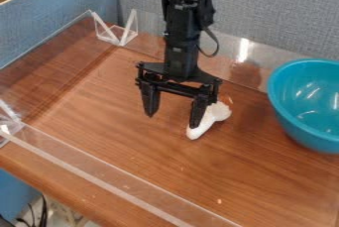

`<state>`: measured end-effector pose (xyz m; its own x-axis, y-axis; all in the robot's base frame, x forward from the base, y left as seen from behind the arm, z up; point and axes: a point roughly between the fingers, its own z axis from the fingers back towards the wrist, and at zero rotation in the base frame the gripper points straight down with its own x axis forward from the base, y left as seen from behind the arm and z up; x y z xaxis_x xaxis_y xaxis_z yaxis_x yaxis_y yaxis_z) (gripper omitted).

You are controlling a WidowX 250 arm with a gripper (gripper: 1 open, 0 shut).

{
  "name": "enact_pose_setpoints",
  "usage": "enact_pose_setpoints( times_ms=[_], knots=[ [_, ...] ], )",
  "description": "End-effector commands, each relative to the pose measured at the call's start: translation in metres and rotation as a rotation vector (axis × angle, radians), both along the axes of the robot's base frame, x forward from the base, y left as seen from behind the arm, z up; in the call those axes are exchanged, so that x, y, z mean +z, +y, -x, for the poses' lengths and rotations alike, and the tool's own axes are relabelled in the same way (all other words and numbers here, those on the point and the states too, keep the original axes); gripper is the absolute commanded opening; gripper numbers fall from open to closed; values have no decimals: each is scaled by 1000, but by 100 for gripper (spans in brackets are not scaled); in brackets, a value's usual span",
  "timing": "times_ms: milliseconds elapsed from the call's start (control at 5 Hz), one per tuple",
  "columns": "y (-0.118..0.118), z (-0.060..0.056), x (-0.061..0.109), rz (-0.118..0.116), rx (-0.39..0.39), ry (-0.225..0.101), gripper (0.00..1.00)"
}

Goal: Remove the mushroom from inside the blue bowl and put it on the table

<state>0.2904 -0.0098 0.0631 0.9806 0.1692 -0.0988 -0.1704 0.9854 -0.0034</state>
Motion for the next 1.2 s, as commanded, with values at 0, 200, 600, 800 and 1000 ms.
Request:
enact_pose_setpoints(
  times_ms=[0, 200, 600, 800, 1000],
  knots=[
    [-5, -13, 34, -2, -10, -100, 100],
    [-6, -19, 31, 0, -73, -105, 100],
    [-12, -24, 15, 4, -127, -111, 100],
    [-16, -23, 6, 5, -123, -115, 100],
    [-17, -17, 10, 5, -77, -122, 100]
  ],
)
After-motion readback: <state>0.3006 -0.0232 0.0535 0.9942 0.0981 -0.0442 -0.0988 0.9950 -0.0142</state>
